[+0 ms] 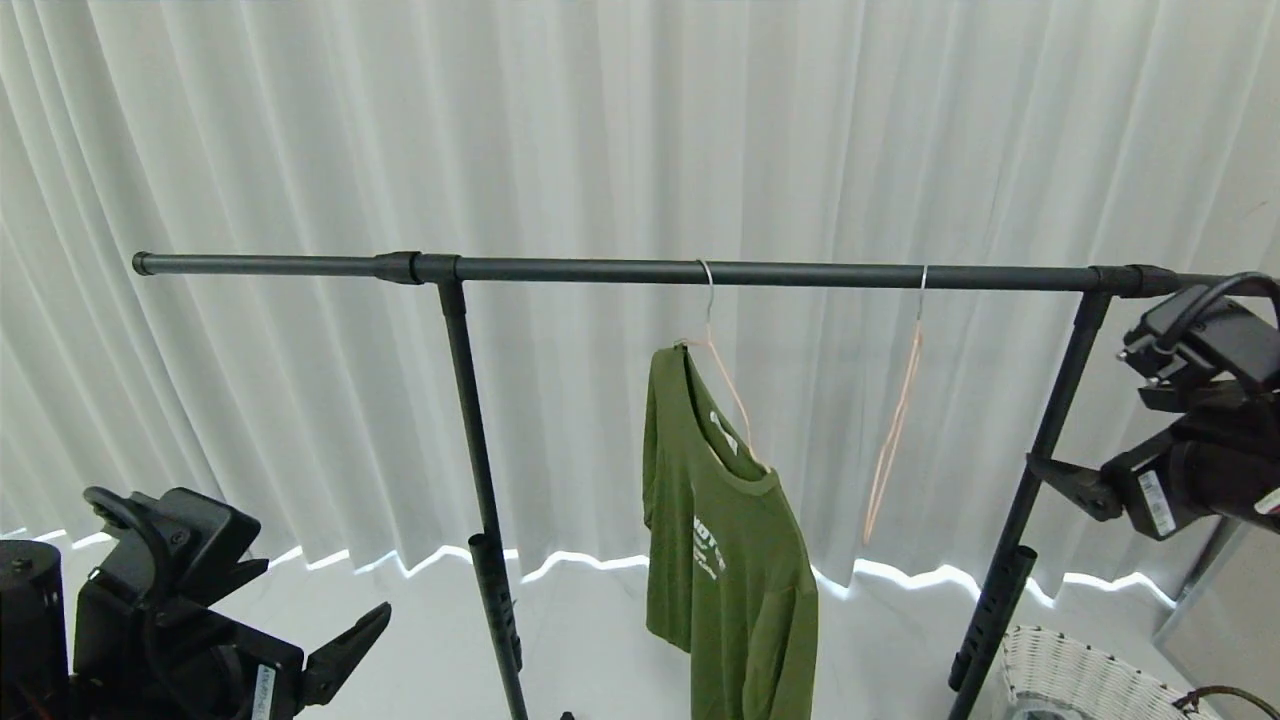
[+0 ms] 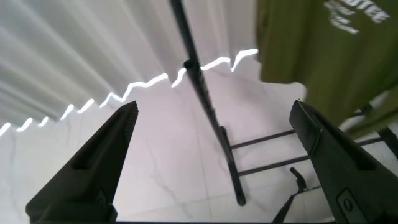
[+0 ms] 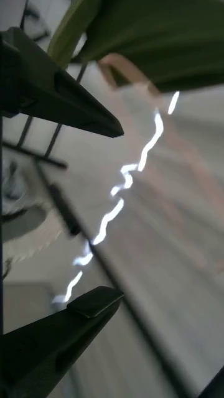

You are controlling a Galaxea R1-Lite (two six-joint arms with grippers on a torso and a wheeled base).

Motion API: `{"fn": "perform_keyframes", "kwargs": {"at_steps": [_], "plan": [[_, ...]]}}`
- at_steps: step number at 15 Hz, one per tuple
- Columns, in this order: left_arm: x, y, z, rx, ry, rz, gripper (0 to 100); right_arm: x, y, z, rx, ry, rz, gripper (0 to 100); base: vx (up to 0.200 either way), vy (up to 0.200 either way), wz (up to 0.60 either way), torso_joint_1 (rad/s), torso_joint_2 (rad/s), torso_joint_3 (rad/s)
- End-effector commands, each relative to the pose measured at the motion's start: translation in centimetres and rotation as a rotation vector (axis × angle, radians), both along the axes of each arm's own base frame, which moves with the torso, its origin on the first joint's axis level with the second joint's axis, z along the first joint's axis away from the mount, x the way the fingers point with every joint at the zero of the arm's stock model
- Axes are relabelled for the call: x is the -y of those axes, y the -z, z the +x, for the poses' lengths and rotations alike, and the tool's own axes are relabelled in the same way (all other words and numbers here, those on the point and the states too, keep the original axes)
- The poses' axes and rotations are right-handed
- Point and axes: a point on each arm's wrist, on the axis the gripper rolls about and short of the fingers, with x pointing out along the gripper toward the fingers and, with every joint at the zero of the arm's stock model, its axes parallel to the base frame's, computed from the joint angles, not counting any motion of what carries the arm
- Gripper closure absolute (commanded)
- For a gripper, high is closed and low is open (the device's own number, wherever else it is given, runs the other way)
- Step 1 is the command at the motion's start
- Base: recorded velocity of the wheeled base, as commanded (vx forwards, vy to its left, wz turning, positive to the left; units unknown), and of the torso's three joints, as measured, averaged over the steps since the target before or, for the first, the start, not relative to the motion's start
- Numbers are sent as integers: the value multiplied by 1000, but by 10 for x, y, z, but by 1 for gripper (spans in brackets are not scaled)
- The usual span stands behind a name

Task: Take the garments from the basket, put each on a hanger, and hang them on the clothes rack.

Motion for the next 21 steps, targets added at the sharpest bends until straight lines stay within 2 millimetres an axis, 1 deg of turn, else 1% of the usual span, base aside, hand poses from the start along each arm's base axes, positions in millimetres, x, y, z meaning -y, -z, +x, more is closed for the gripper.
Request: {"fn": "perform_keyframes", "kwargs": {"at_steps": [1,6,10,12,16,18,21], "plan": [[-5,1,2,-10,-42,2,0,18,5,-9,22,64,-18,0,-200,0,0,-7,-12,7],[-16,4,5,-25,-123,5,0,30,21,-8,28,108,-78,0,-200,0,0,1,2,0],[-18,7,3,-32,-177,30,0,34,27,-8,30,126,-97,0,-200,0,0,2,4,1],[-19,9,-1,-35,-186,35,0,35,27,-8,28,131,-103,0,0,0,0,0,0,0],[-19,11,-3,-41,-193,28,0,36,27,-8,31,139,-106,0,0,0,0,0,0,0],[-19,11,-6,-36,-190,29,0,37,32,-9,19,174,-121,0,0,0,0,-122,273,144],[-20,12,-8,-33,-192,30,0,38,39,-13,4,176,-125,0,0,0,0,-198,463,253]]}}
